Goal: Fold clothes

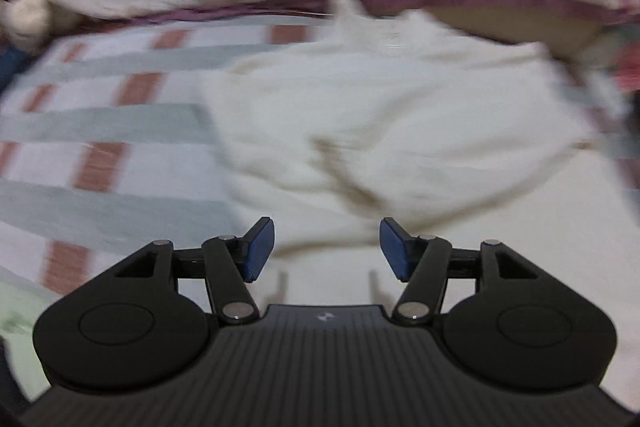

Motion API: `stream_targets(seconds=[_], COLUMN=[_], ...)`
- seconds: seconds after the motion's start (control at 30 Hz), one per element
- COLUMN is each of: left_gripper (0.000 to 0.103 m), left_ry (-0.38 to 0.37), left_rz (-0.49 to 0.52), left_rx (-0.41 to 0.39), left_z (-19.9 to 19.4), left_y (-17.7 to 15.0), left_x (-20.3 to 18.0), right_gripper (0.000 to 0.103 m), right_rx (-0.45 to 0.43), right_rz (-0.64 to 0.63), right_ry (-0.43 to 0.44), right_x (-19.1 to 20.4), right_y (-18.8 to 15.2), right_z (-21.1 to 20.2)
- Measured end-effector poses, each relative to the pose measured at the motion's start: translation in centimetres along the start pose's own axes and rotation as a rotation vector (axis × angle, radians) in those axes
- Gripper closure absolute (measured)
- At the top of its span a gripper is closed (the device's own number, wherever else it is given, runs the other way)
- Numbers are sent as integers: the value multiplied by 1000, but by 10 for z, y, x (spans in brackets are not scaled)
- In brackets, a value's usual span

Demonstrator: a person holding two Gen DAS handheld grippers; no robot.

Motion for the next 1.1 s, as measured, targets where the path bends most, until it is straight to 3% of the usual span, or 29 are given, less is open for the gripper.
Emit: stream_targets(seconds=[0.1, 0.23, 0.37, 0.5, 0.57, 0.6, 0.77, 0.9, 0.97, 1.0, 1.1], left_gripper=[45, 45, 45, 45, 45, 45, 44, 42, 42, 42, 42], left_ry=[-140, -237, -243, -245, -246, -248, -288, -311, -318, -322, -323], left_rz=[46, 85, 86, 97, 94, 92, 96, 132, 158, 172, 209], left_rx=[65, 162, 220, 248, 248, 246, 227, 239, 253, 259, 256], left_z=[-13, -24, -26, -30, -34, -36, -39, -38, -40, -41, -52], left_y=[-15, -44, -67, -79, -80, -81, -78, -81, -81, -81, -78], left_x=[-30, -55, -59, -60, -60, -60, -65, -76, -80, -82, -81], right_gripper=[49, 49, 49, 49, 73, 94, 85, 69, 75, 97, 98], right_rx=[-12, 10, 21, 0, -40, -62, -140, -191, -190, -199, -244], right_rz=[-30, -39, -12, 11, 4, -1, -20, -14, -11, -5, -1], right_ry=[134, 180, 183, 162, 158, 158, 95, 86, 71, 82, 102], right_x=[11, 12, 8, 7, 10, 11, 19, 21, 23, 23, 22], right_y=[-37, -88, -137, -165, -170, -171, -164, -162, -157, -153, -129], right_z=[-35, -62, -74, -66, -62, -61, -59, -64, -59, -59, -62])
Point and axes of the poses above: each gripper's, at about its wrist camera, not at the fingertips, and z roughly the way its jaws point, x to its left, y to its top, the point moved 1 cm from there along z, roughly the way its jaws point, and after that the axes turned 5 degrees about x, right-handed, at the moved point
